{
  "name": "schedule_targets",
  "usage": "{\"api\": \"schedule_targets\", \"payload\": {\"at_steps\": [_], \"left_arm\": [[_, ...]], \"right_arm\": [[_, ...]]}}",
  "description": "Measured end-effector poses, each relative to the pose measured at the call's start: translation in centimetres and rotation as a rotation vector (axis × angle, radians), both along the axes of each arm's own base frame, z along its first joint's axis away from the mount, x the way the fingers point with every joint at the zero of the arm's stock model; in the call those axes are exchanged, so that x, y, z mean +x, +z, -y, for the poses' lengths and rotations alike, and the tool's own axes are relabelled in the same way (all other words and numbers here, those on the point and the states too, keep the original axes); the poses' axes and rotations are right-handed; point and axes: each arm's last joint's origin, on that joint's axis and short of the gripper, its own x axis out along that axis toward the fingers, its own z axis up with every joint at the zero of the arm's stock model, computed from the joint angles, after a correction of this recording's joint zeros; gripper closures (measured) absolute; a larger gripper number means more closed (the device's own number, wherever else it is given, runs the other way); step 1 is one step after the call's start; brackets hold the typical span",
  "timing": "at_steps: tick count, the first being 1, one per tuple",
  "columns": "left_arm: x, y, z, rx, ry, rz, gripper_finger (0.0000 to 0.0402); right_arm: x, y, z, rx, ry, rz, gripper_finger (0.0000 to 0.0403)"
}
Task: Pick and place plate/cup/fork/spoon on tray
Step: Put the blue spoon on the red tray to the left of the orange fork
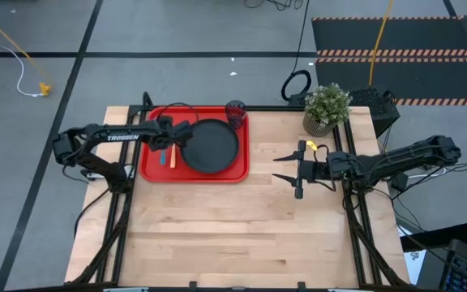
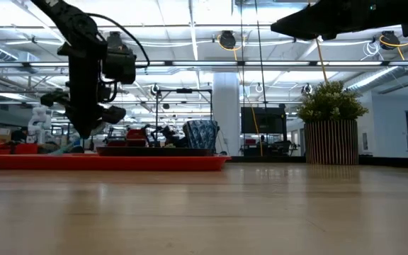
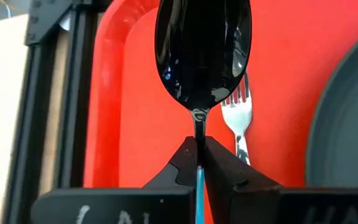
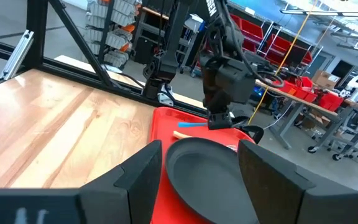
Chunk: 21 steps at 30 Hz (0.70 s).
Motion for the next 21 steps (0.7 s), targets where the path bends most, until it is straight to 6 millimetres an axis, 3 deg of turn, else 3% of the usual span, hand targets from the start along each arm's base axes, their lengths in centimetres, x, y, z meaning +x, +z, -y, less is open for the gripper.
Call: {"api": "schedule_targets", "payload": {"at_steps": [12,21], "left_arm": [[-1.3,-2.1,-1.3,-0.001,0.027,0.050,0.0392],[-2.2,-2.4,-2.4,-0.099,0.028,0.085,0.0388]], "right_arm": [[0.0,-0.2,0.0,-0.001,0.000,-0.019,0.0200],[0.0,-0.2,0.0,-0.001,-0.001,-0.022,0.0200]]}}
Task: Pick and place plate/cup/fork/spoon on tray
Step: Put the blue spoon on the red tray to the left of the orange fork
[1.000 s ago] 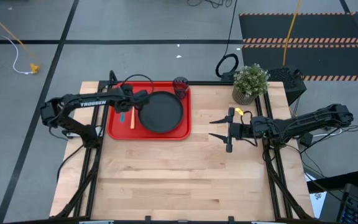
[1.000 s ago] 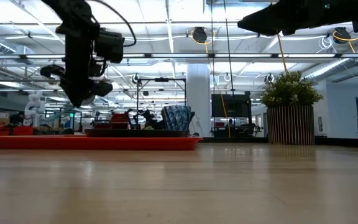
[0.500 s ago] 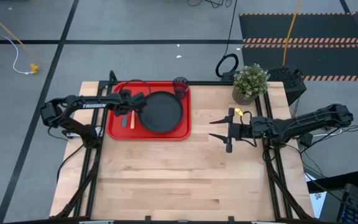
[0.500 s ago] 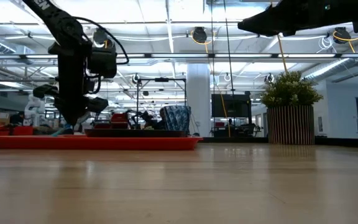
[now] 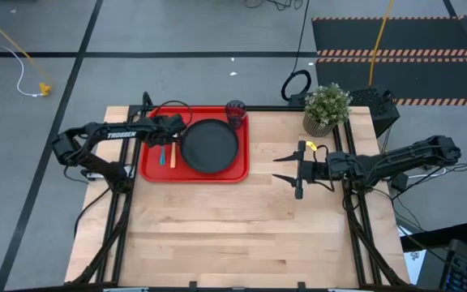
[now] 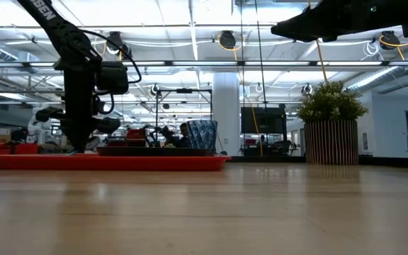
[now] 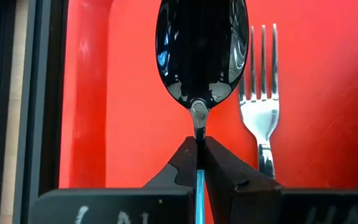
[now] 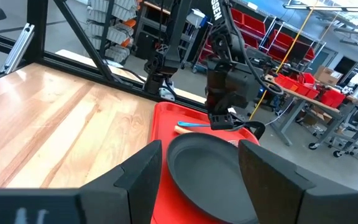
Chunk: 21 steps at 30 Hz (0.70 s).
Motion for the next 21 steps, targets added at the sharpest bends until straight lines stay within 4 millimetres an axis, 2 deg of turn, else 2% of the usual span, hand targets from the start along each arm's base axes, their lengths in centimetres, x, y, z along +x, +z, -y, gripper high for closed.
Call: {"api": "schedule_targets", "payload": {"at_steps": [11,21], "left_arm": [[-0.7,-0.1,-0.6,-0.012,0.034,-0.012,0.0387],[-1.9,-1.7,0.4,-0.061,0.084,-0.028,0.0382]], "right_arm": [[0.0,0.0,0.0,0.000,0.000,0.000,0.0200],[0.0,0.0,0.0,0.000,0.000,0.000,0.0200]]}}
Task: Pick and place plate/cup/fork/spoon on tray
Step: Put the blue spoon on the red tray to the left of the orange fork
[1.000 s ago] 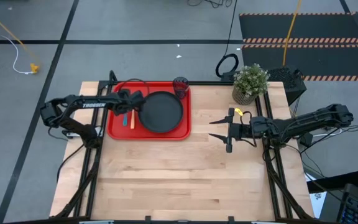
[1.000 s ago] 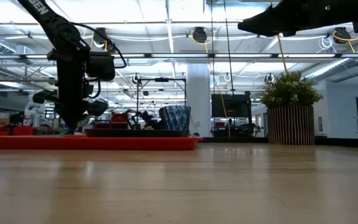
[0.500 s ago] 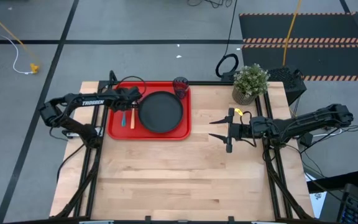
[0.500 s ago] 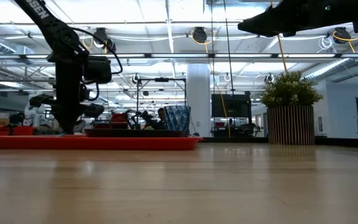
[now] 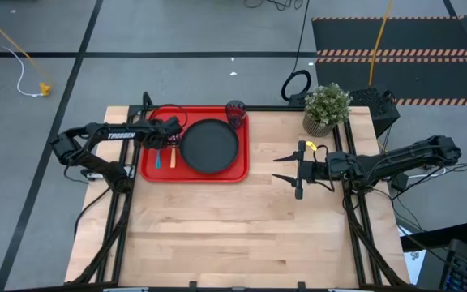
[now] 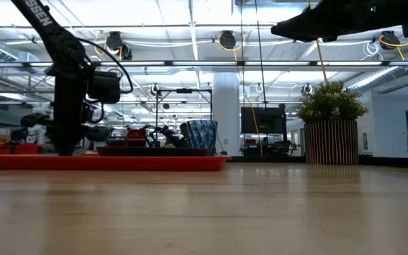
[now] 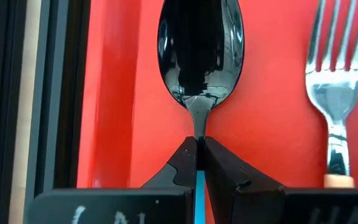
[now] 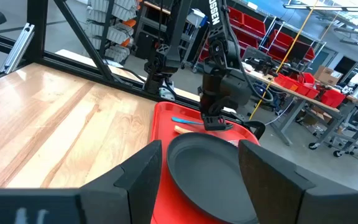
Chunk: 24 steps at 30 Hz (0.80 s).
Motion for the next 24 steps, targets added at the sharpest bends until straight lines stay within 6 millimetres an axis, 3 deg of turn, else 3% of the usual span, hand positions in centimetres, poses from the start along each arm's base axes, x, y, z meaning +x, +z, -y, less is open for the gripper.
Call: {"api": "schedule_targets", "payload": {"at_steps": [24], "left_arm": [[0.39,-0.06,-0.25,0.020,-0.007,0.055,0.0380]], "right_arm": [[0.00,0.02,0.00,0.000,0.000,0.001,0.0200]]}}
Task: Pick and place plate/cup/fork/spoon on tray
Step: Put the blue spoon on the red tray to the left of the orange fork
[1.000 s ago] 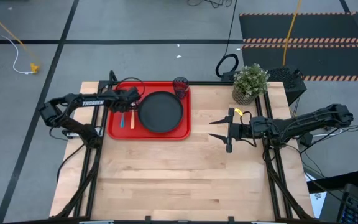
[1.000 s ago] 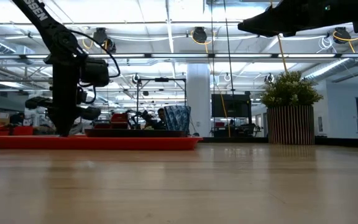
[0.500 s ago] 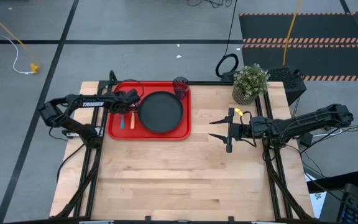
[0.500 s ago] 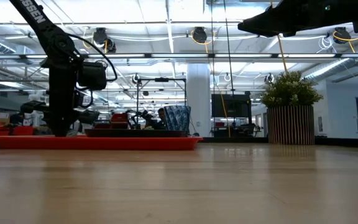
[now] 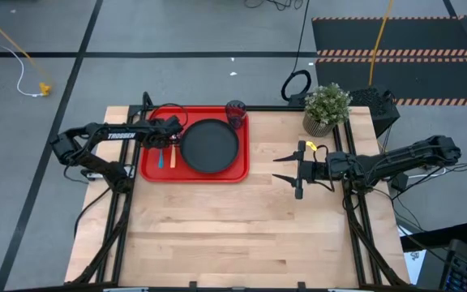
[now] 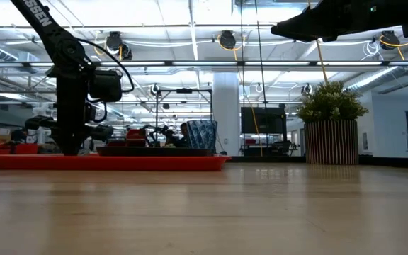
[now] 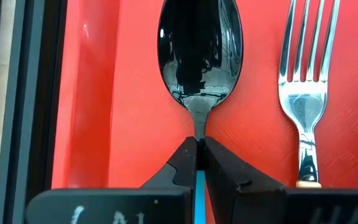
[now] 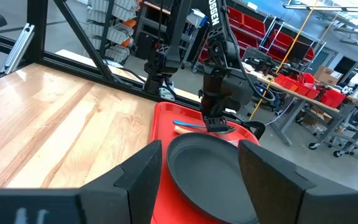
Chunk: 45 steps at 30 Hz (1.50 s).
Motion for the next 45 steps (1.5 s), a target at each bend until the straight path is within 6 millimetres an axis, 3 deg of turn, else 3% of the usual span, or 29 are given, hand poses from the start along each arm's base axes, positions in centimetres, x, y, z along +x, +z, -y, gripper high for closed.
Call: {"api": "schedule_targets", "payload": {"at_steps": [5,16,26,35,45], "left_arm": [[0.0,0.0,0.0,0.003,-0.005,-0.006,0.0367],[0.0,0.1,0.0,0.006,-0.009,-0.007,0.0274],[-0.3,2.4,0.6,0.040,-0.074,0.012,0.0261],[-0.3,6.4,3.3,0.198,-0.235,0.130,0.0261],[0.3,9.9,7.7,0.369,-0.524,0.306,0.0261]], "right_arm": [[0.0,0.0,0.0,0.000,0.000,0.000,0.0200],[0.0,0.0,0.0,0.000,0.000,0.000,0.0200],[0.0,-0.1,0.0,0.043,-0.010,-0.006,0.0200],[-0.1,0.1,0.0,0.112,-0.016,0.015,0.0200],[-0.8,-0.1,0.1,0.257,-0.030,-0.019,0.0200]]}}
